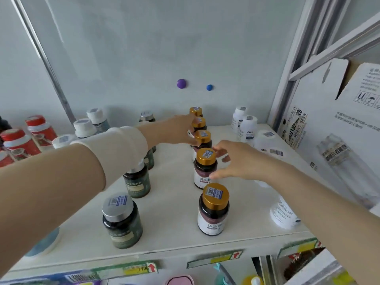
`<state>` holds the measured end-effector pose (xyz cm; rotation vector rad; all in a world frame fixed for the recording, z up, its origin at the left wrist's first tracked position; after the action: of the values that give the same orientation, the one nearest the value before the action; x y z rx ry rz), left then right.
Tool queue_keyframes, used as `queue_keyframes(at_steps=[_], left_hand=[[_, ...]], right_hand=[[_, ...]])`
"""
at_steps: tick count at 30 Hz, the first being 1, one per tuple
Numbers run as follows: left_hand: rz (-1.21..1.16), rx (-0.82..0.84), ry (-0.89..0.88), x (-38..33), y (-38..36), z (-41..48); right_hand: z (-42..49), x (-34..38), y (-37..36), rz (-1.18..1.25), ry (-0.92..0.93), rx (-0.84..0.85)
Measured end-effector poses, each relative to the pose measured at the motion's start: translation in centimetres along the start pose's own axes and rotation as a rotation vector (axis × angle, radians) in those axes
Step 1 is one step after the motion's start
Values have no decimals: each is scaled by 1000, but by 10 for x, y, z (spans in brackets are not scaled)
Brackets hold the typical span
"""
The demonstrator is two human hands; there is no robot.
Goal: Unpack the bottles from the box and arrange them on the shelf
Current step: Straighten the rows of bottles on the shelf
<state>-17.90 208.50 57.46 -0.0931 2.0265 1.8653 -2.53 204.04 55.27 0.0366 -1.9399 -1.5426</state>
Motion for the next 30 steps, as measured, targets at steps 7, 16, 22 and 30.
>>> queue_keyframes(at_steps=[7, 16, 22, 30], left_hand=[[-61, 17, 13, 1, -19, 12], [-264, 25, 62, -5, -18, 12], [-258, 45, 65, -9, -20, 13], [-126, 81, 78, -11, -20, 14]], right_hand=[[3, -2, -14, 165, -47, -63], [1, -5, -9, 165, -35, -69], [1, -7, -9, 168, -22, -62], [0, -7, -3, 121, -12, -26]])
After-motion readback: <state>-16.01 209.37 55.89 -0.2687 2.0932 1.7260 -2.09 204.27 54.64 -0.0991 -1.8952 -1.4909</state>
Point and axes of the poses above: each hand's wrist, its own z-axis towards the middle knuckle, its own y-axis out of the back of the hand, x = y × z, the point moved 4 cm from there along z, towards the middle knuckle
